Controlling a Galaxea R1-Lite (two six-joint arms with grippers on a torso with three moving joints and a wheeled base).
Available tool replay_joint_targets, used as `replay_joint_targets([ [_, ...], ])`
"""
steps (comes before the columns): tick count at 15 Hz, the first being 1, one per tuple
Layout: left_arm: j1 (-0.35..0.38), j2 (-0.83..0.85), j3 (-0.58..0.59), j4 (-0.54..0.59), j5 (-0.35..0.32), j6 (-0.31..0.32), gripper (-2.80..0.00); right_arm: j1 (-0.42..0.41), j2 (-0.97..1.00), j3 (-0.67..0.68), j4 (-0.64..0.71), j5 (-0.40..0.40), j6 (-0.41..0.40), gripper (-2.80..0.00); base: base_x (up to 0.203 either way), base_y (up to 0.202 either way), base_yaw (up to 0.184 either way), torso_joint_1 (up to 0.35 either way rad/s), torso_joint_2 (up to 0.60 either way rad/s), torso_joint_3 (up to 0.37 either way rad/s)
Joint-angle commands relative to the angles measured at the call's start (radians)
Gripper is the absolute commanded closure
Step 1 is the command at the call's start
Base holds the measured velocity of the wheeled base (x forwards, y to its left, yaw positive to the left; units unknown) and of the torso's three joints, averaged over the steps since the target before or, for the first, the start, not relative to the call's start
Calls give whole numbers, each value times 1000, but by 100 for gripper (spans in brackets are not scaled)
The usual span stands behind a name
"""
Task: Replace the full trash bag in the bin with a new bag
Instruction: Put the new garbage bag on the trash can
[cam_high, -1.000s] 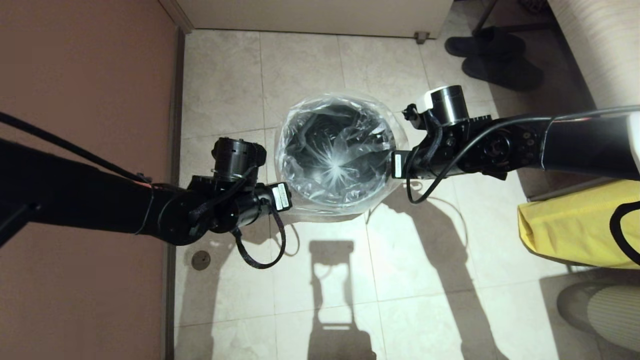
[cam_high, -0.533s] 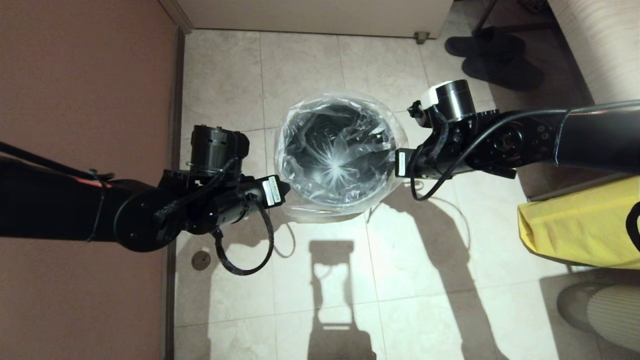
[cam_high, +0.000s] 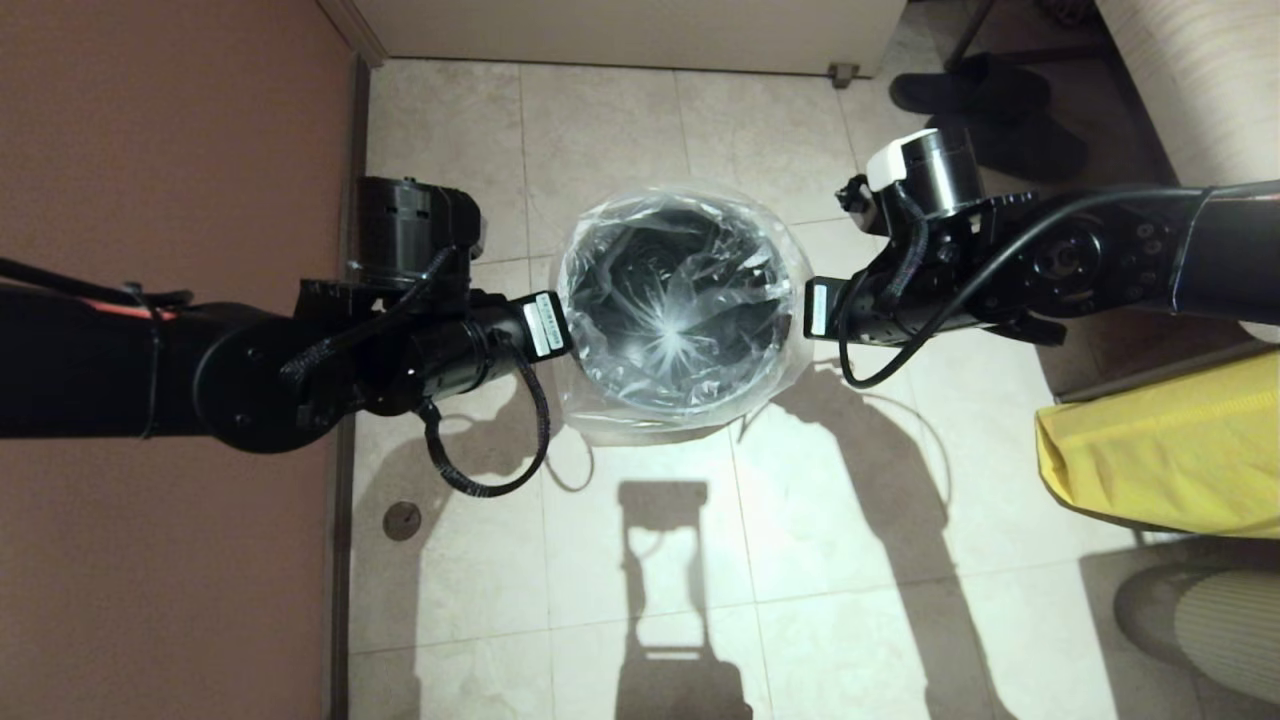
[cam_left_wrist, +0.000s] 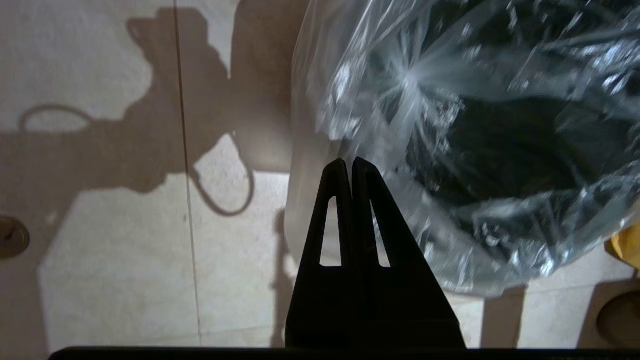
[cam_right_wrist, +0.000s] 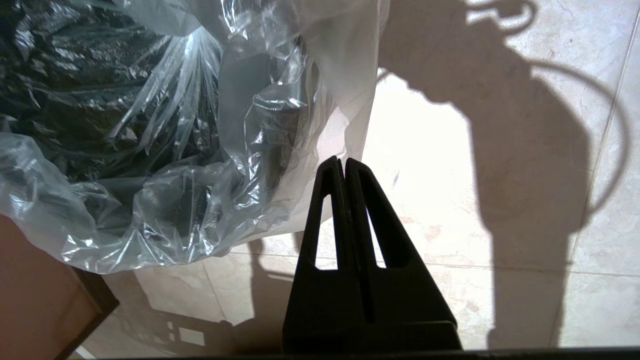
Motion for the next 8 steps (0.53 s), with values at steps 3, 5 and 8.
replay_joint_targets([
  [3, 10, 125, -161, 4, 1, 30, 0, 5, -23, -23, -19, 24, 6, 0, 0, 0, 0, 0, 0, 0],
  [5, 22, 195, -231, 4, -1, 34, 0, 25, -2, -74, -40, 48, 5, 0, 0, 0, 0, 0, 0, 0],
  [8, 68, 285, -343, 2, -23, 37, 0, 65, 13, -79, -153, 52, -3, 0, 0, 0, 0, 0, 0, 0],
])
